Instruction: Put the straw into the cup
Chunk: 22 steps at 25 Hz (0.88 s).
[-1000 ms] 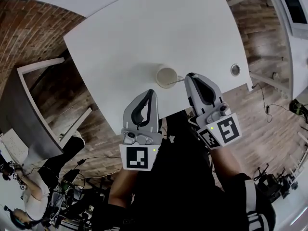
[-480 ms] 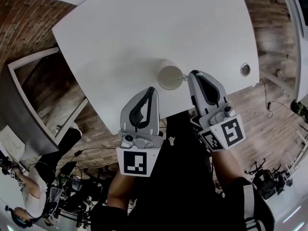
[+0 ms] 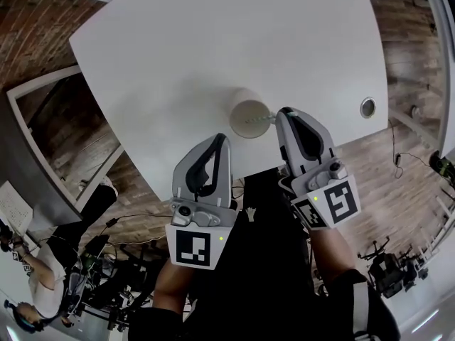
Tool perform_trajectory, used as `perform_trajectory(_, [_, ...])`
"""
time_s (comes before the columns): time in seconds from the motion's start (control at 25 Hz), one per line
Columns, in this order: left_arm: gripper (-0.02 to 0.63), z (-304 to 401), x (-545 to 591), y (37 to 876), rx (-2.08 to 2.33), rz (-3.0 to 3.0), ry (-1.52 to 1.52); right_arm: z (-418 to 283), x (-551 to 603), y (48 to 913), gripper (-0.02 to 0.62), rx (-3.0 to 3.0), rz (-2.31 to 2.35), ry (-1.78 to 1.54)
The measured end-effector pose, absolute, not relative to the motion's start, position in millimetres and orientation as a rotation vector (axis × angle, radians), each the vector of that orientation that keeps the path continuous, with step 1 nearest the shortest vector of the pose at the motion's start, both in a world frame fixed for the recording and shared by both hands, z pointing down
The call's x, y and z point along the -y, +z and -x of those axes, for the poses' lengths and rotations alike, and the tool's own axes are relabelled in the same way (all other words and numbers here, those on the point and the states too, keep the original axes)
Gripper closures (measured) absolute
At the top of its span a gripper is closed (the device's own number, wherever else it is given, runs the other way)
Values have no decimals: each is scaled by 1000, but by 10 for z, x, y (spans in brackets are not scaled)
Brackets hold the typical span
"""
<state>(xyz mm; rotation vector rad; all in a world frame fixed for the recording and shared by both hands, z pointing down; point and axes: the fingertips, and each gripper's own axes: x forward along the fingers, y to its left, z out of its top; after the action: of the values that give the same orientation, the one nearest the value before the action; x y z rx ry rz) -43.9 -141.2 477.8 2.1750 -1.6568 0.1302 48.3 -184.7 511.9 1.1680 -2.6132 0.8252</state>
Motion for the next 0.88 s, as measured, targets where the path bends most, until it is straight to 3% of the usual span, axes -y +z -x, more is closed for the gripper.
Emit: perform_trajectory(0.88, [603, 483, 1417, 4966, 1636, -2134, 134, -385, 2081, 5296, 578, 2636, -1156, 889])
